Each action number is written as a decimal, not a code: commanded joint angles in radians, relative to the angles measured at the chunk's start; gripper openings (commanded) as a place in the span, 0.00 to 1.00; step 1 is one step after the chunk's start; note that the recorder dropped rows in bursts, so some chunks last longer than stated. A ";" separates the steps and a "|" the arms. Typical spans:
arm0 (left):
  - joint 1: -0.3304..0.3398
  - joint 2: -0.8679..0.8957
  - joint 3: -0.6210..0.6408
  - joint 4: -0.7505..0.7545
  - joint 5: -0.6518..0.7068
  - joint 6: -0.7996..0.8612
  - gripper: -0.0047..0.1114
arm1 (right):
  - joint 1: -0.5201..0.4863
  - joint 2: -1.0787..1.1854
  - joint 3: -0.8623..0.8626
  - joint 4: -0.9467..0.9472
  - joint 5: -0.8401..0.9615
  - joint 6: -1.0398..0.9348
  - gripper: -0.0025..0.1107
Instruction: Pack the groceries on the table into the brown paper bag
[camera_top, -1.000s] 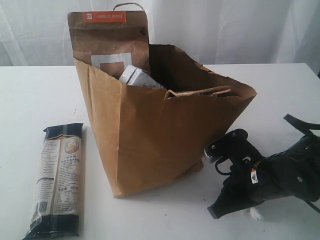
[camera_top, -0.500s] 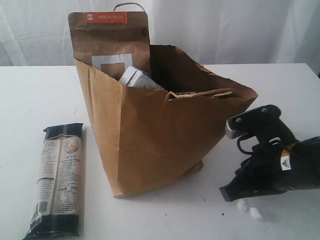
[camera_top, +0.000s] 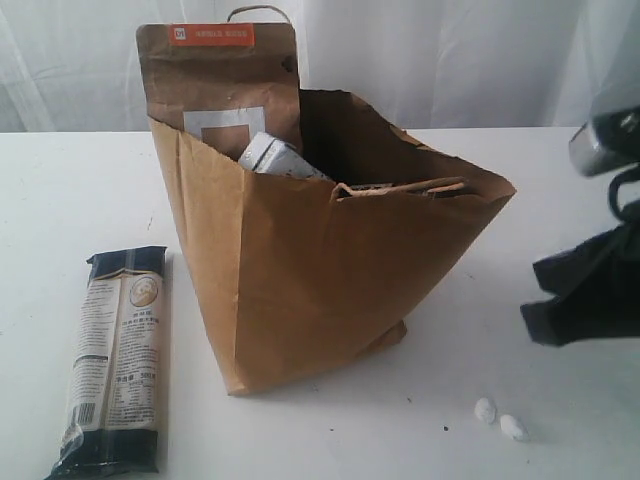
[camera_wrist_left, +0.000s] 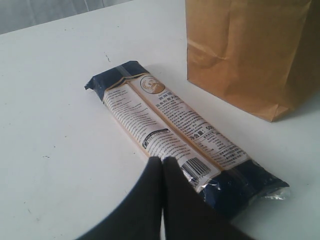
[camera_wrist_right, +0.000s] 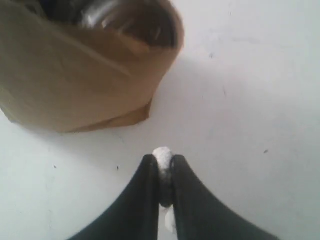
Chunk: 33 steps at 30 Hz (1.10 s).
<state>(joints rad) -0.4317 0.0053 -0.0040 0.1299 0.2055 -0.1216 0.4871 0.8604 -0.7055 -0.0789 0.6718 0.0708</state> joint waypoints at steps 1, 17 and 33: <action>0.002 -0.005 0.004 0.002 -0.002 -0.009 0.04 | -0.009 -0.018 -0.143 0.004 0.058 -0.043 0.02; 0.002 -0.005 0.004 0.002 -0.002 -0.009 0.04 | 0.089 0.387 -0.530 0.133 0.037 -0.254 0.02; 0.002 -0.005 0.004 0.002 -0.002 -0.009 0.04 | 0.121 0.521 -0.621 0.131 0.033 -0.251 0.61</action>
<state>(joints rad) -0.4317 0.0053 -0.0040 0.1299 0.2055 -0.1216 0.6052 1.4207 -1.3146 0.0549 0.7210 -0.1751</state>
